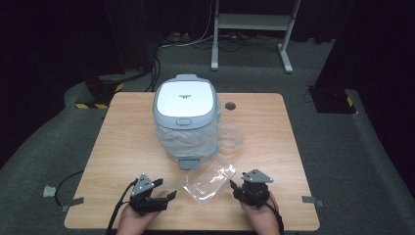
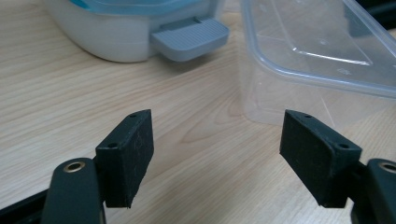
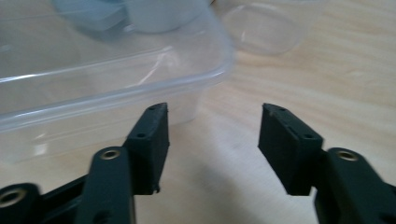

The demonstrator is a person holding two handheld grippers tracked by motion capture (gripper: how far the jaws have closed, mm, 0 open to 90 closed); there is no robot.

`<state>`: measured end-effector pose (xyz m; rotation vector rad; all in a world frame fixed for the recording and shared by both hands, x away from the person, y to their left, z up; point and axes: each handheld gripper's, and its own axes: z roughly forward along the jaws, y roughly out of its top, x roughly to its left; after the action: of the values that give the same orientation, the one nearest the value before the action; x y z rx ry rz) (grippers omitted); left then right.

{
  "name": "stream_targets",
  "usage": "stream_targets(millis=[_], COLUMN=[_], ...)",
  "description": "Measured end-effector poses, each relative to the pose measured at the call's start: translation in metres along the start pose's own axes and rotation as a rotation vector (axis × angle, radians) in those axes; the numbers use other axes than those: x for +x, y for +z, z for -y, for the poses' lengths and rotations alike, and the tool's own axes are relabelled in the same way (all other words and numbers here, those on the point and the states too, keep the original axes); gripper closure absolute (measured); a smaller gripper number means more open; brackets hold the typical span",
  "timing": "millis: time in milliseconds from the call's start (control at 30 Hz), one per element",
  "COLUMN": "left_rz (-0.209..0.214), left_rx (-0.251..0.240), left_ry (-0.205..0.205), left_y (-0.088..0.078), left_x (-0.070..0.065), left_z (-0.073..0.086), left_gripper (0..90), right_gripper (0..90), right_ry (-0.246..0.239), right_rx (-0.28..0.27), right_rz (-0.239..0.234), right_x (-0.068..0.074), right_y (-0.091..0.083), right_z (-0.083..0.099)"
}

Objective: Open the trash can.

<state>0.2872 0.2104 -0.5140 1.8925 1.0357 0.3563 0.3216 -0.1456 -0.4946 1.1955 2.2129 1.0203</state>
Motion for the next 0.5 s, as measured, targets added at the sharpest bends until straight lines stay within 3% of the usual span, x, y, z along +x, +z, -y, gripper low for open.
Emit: stream_targets(millis=[100,167,267,367,500], left_rz=[0.007,0.001,-0.011,-0.03,-0.064], left_rx=[0.006,0.004,-0.003,-0.019,-0.033], left_ry=[0.01,0.015,0.006,-0.012,-0.032], left_y=[0.008,0.011,0.01,0.005,-0.002], left_x=[-0.006,-0.008,-0.004,0.003,0.011], left_z=[-0.002,-0.004,-0.005,-0.004,-0.002], left_gripper=[26.2,26.7,27.4,27.9,29.1], right_gripper=[37.1,37.0,36.7,37.2,37.3], right_ry=[-0.011,-0.046,-0.068,-0.124,-0.162], right_rx=[-0.019,-0.01,-0.023,-0.049,-0.065], right_rz=[-0.042,-0.064,-0.128,-0.167,-0.218], right_x=[-0.017,-0.019,-0.009,0.008,0.029], right_y=[0.012,0.019,0.02,0.016,0.012], right_z=[-0.004,-0.006,-0.004,-0.003,-0.003])
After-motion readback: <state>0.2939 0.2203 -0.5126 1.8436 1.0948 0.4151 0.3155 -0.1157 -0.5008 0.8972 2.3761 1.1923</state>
